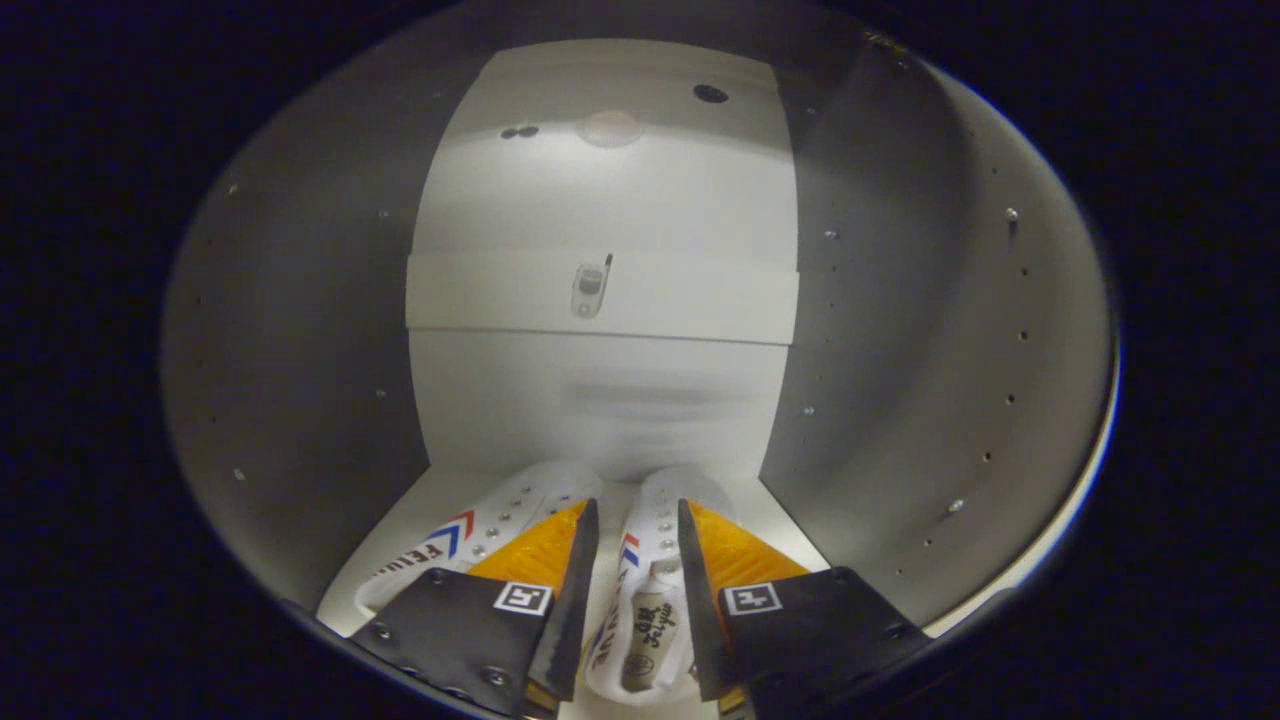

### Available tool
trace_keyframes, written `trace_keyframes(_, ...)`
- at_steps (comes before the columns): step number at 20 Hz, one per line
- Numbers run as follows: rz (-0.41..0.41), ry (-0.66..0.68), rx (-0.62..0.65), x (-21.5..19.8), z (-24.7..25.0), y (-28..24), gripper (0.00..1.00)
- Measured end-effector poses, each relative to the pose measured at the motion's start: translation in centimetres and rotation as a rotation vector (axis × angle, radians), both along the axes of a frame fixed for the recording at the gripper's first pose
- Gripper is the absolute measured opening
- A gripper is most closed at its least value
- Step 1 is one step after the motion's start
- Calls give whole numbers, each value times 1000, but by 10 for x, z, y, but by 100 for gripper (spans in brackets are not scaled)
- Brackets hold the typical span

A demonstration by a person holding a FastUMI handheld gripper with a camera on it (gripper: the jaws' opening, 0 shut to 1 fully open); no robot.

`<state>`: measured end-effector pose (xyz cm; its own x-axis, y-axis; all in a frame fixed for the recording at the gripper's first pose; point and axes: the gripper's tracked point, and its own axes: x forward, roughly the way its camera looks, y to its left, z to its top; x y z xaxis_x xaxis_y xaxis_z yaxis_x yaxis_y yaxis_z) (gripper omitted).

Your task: Open the shoe cabinet door, grab the shoes and put them into the shoe cabinet, then close the shoe cabinet door.

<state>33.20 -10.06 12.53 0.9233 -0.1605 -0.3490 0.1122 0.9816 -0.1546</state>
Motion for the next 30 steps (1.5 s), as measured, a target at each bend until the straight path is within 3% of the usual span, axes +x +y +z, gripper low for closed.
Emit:
trace_keyframes(7,6,-21,-1,-41,21,21,48)
trace_keyframes(16,-22,-58,2,-123,56,43,48)
trace_keyframes(30,-115,-255,-14,-266,145,30,48)
